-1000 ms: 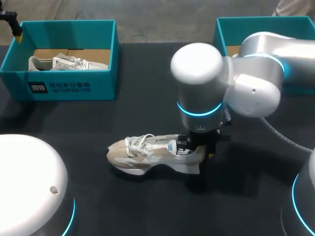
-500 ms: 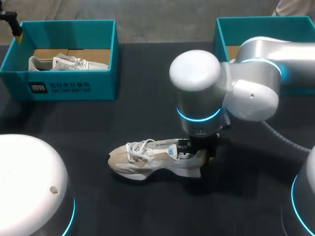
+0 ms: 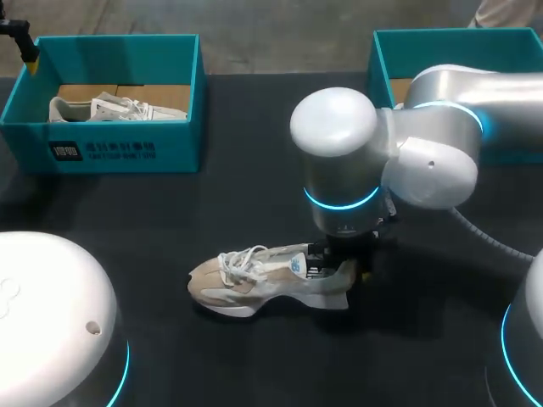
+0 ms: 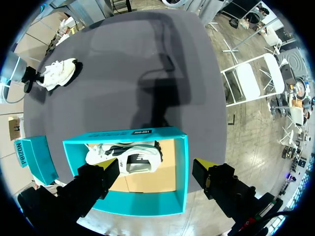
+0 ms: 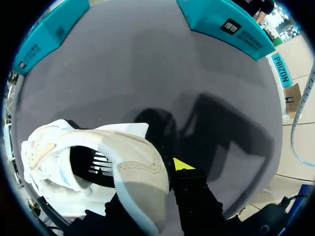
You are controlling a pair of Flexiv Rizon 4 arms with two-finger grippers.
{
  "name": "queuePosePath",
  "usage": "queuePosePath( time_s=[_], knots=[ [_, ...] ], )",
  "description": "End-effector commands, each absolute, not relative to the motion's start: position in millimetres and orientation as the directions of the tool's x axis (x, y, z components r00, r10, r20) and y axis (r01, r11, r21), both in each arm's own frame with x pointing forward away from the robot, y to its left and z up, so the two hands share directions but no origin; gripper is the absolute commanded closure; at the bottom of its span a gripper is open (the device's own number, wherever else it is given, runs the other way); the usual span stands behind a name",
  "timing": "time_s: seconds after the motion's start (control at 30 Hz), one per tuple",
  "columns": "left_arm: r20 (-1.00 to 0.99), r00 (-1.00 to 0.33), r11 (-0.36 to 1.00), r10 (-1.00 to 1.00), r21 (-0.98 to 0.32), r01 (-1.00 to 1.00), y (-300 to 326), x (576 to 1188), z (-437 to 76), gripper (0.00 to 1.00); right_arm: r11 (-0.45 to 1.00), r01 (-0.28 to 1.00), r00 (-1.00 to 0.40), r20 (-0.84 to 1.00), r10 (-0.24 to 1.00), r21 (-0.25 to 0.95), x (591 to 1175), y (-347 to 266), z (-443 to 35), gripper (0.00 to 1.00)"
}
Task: Take the shoe out of the shoebox, open the shoe tongue, remove and reinsert the insole, then place the shoe into the shoebox
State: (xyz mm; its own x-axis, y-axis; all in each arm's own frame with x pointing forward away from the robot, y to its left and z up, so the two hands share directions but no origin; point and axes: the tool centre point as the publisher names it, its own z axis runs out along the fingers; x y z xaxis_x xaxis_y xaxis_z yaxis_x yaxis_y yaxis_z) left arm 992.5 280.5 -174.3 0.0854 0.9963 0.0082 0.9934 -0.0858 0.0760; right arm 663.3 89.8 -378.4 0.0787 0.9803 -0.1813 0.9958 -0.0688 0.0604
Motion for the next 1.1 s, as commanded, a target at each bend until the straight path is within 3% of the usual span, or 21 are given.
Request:
queuePosePath(
  time_s=[0.03, 0.6, 0.63, 0.67, 0.7, 0.73, 1.1],
  knots=[
    [0.012, 0.085, -0.085, 0.996, 0.077, 0.993, 280.3, 991.3, -173.8, 0.00, -0.067, 0.996, 0.076, -0.178, 0.981, 0.054, 666.7, 90.1, -384.4, 1.00],
    [0.012, 0.085, -0.085, 0.996, 0.077, 0.993, 280.3, 991.3, -173.8, 0.00, -0.093, 0.995, 0.095, -0.164, 0.982, 0.022, 667.6, 86.1, -399.3, 1.00],
    [0.012, 0.085, -0.085, 0.996, 0.077, 0.993, 280.3, 991.3, -173.8, 0.00, -0.094, 0.995, 0.096, -0.163, 0.982, 0.023, 667.3, 86.0, -398.5, 0.94],
    [0.012, 0.085, -0.085, 0.996, 0.077, 0.993, 280.3, 991.3, -173.8, 0.00, -0.095, 0.995, 0.098, -0.163, 0.982, 0.025, 667.1, 85.9, -397.5, 0.64],
    [0.012, 0.085, -0.085, 0.996, 0.077, 0.993, 280.3, 991.3, -173.8, 0.00, -0.097, 0.995, 0.101, -0.163, 0.982, 0.027, 666.9, 85.8, -396.0, 0.24],
    [0.012, 0.085, -0.085, 0.996, 0.077, 0.993, 280.3, 991.3, -173.8, 0.00, -0.100, 0.995, 0.103, -0.162, 0.981, 0.031, 666.5, 85.6, -394.4, 0.00],
    [0.012, 0.085, -0.085, 0.996, 0.077, 0.993, 280.3, 991.3, -173.8, 0.00, -0.074, 0.991, 0.082, -0.069, 0.994, 0.116, 662.3, 86.2, -347.4, 0.00]
  ],
)
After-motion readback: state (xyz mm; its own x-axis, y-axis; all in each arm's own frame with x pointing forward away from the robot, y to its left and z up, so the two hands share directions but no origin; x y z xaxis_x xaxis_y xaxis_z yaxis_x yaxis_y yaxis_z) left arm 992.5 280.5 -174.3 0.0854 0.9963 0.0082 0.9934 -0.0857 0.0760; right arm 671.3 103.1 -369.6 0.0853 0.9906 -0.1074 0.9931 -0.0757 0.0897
